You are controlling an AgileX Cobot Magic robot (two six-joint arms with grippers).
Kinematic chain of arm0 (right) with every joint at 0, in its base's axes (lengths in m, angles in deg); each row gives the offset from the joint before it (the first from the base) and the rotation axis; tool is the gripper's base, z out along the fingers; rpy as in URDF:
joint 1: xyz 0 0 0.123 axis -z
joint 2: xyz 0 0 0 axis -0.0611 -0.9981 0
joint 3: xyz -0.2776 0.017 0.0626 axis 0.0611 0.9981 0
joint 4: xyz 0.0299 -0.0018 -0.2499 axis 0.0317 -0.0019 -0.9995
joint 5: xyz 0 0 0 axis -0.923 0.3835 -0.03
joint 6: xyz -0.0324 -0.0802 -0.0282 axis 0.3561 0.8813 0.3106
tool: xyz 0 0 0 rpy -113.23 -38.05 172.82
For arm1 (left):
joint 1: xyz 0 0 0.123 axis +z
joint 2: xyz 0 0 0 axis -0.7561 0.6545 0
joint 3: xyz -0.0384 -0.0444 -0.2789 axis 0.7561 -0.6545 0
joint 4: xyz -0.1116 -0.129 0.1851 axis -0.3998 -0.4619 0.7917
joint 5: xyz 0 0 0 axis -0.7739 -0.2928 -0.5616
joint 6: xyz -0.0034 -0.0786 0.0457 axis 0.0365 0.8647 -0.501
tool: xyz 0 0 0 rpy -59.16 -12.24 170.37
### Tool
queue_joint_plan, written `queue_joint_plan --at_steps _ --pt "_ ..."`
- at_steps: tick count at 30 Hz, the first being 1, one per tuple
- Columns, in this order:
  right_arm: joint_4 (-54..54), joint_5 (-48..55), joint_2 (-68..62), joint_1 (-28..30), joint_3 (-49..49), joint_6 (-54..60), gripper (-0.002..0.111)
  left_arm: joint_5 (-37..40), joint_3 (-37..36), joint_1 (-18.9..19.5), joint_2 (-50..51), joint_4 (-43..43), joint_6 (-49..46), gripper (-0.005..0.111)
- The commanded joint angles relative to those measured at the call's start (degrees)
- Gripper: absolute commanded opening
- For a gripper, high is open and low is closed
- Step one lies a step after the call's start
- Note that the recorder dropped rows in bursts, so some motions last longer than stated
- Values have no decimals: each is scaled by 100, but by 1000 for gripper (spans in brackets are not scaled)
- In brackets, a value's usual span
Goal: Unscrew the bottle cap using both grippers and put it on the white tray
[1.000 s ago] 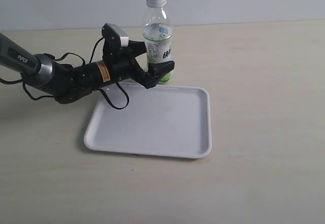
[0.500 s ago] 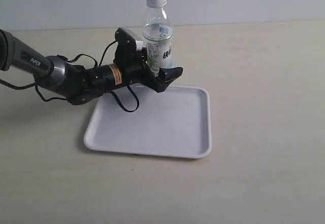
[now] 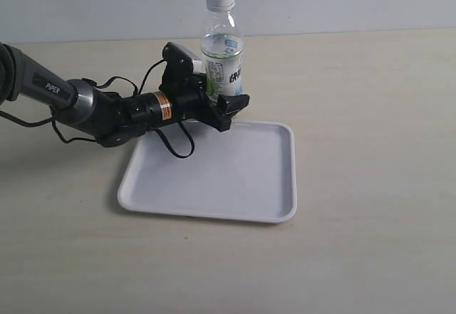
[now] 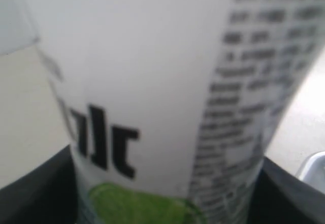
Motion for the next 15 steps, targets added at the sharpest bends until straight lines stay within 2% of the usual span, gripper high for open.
queue_joint_plan --at_steps 1,4,10,15 --pt "5 15 29 33 30 17 4 -17 28 -14 0 85 15 24" --pt "55 -145 29 33 30 4 8 -8 28 -14 0 96 15 0" --pt "852 -1397 29 -16 -30 4 10 249 28 -14 -152 246 -2 0" --pt "852 -988 -328 -16 -951 -29 10 932 28 -14 -374 524 25 0"
